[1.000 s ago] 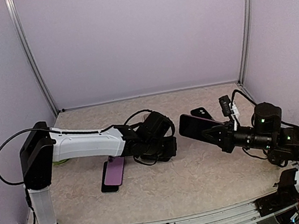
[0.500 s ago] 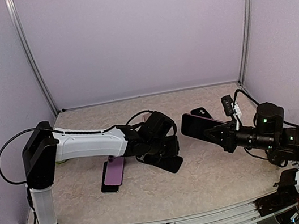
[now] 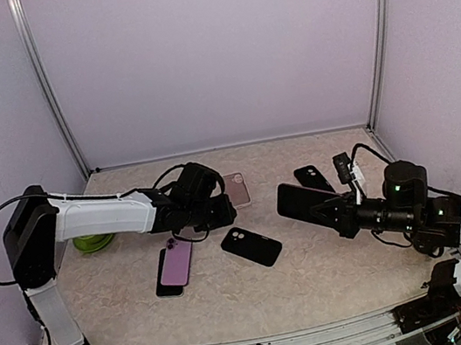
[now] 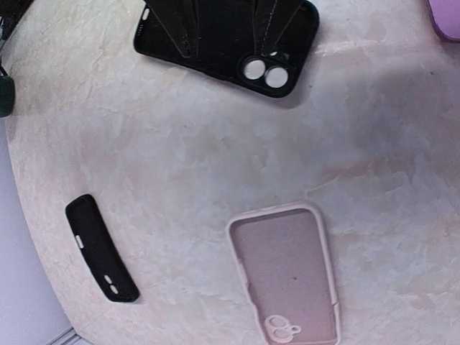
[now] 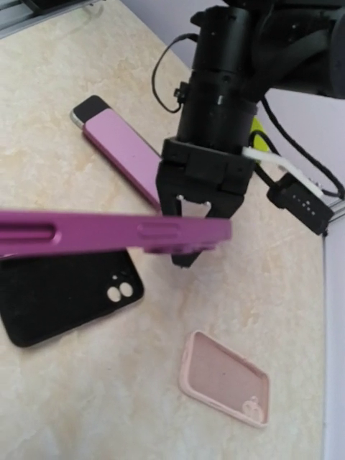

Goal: Put the phone into the phone case
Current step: Move the phone case to the center of the board.

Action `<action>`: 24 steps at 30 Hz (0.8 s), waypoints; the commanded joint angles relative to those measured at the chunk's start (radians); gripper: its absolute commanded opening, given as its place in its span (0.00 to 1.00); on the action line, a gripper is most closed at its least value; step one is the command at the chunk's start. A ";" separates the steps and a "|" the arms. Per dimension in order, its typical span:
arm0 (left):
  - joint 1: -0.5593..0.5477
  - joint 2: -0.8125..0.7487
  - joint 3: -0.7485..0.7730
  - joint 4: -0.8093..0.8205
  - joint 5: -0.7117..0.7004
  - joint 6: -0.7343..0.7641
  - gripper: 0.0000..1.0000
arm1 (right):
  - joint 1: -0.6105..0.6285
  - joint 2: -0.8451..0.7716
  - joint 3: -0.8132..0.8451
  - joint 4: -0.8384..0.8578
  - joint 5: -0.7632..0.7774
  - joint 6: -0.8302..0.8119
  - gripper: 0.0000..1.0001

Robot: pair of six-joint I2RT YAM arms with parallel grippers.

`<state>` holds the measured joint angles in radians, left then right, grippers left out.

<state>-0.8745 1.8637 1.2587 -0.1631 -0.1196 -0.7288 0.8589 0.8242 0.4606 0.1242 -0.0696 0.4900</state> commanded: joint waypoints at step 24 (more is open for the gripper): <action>0.060 0.032 -0.231 0.271 0.113 -0.005 0.38 | 0.003 0.236 0.045 0.121 -0.011 0.201 0.00</action>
<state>-0.8070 1.8820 1.0439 0.0647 -0.0368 -0.7300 0.8589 1.0286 0.4614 0.1860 -0.0734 0.6292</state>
